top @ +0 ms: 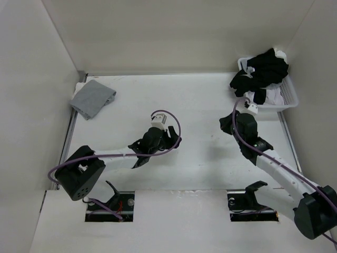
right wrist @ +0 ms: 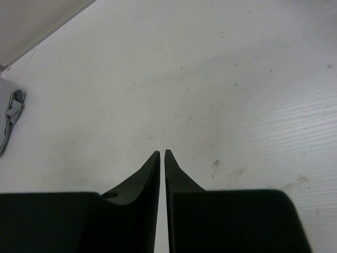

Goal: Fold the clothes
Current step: Grab the tank top from the pile

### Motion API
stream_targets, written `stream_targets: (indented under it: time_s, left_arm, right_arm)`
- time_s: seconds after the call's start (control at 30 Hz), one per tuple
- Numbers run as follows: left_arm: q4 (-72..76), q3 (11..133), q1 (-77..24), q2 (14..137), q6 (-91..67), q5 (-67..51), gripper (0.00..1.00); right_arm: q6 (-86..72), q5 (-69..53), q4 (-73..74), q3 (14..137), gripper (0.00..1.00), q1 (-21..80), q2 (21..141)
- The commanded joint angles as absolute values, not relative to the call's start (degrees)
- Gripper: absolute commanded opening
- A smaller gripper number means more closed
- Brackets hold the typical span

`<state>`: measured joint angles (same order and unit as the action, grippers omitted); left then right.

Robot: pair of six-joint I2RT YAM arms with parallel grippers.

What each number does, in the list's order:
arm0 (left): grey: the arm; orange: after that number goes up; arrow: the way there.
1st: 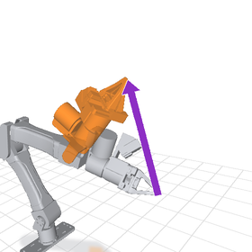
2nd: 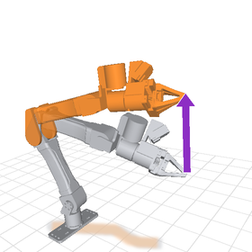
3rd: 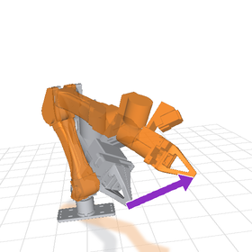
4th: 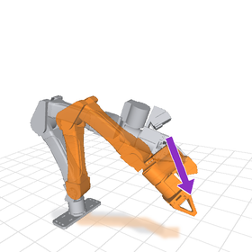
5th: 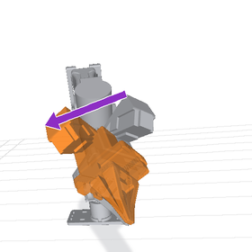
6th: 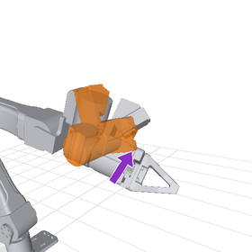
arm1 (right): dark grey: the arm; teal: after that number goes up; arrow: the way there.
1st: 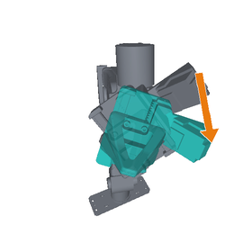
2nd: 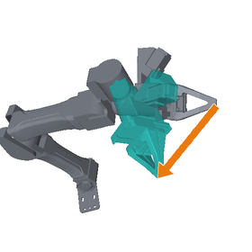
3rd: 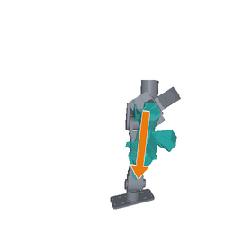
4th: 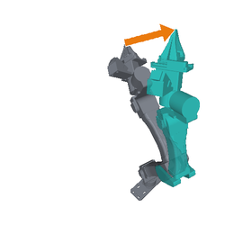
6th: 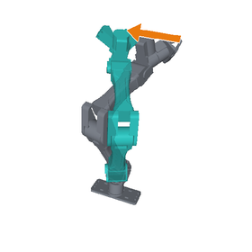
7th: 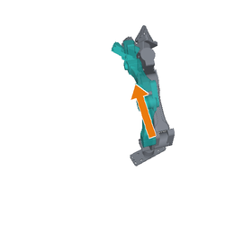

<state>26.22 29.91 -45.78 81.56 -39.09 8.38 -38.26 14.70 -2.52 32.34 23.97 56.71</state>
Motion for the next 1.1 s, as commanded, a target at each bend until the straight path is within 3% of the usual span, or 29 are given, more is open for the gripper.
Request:
stream_targets:
  time_s: [0.0,0.1,0.17,0.2,0.33,0.53,0.63,0.9,0.93,1.0,1.03,1.07]
  left_arm:
    - [31.4,28.7,-46.5,80.2,-37.3,5.3,0.60]
    - [33.7,26.8,-46.7,78.9,-36.9,5.0,0.59]
    - [35.0,25.4,-46.5,77.4,-36.6,4.9,0.57]
    - [35.7,24.3,-46.1,76.0,-36.2,5.4,0.50]
    - [35.9,23.0,-45.0,73.5,-35.8,5.3,0.37]
    - [37.2,22.5,-44.3,73.6,-36.5,4.2,0.45]
    - [38.2,22.1,-43.6,74.5,-37.0,4.1,0.48]
    - [40.8,22.8,-43.5,79.7,-37.4,4.0,0.50]
    - [40.8,23.3,-43.5,80.8,-37.4,3.6,0.50]
    - [40.9,23.6,-43.4,81.1,-37.4,3.2,0.50]
    - [41.1,23.6,-43.5,81.3,-37.4,3.2,0.50]
    - [41.2,23.6,-43.5,81.3,-37.4,3.2,0.50]
  right_arm:
    - [-36.5,16.4,1.7,40.6,0.16,19.9,56.6]
    - [-34.3,16.0,3.9,47.0,0.16,15.4,60.1]
    - [-33.8,16.5,5.0,52.0,0.07,11.5,63.1]
    - [-34.3,16.9,5.0,55.6,0.00,7.4,65.9]
    - [-36.3,17.2,4.8,67.6,0.00,-3.1,77.8]
    - [-32.4,11.4,8.9,88.3,0.34,-9.4,100.3]
    - [-32.3,6.9,11.9,95.9,0.43,-10.4,109.2]
    - [-34.5,2.5,8.5,100.2,0.51,-10.4,120.0]
    - [-35.5,1.5,7.5,100.1,0.50,-10.3,121.2]
    - [-36.7,-0.3,5.3,99.9,0.34,-10.5,121.8]
    - [-37.9,-1.0,4.1,99.7,0.16,-10.6,121.8]
    - [-38.3,-1.1,3.4,99.3,0.06,-10.7,121.3]
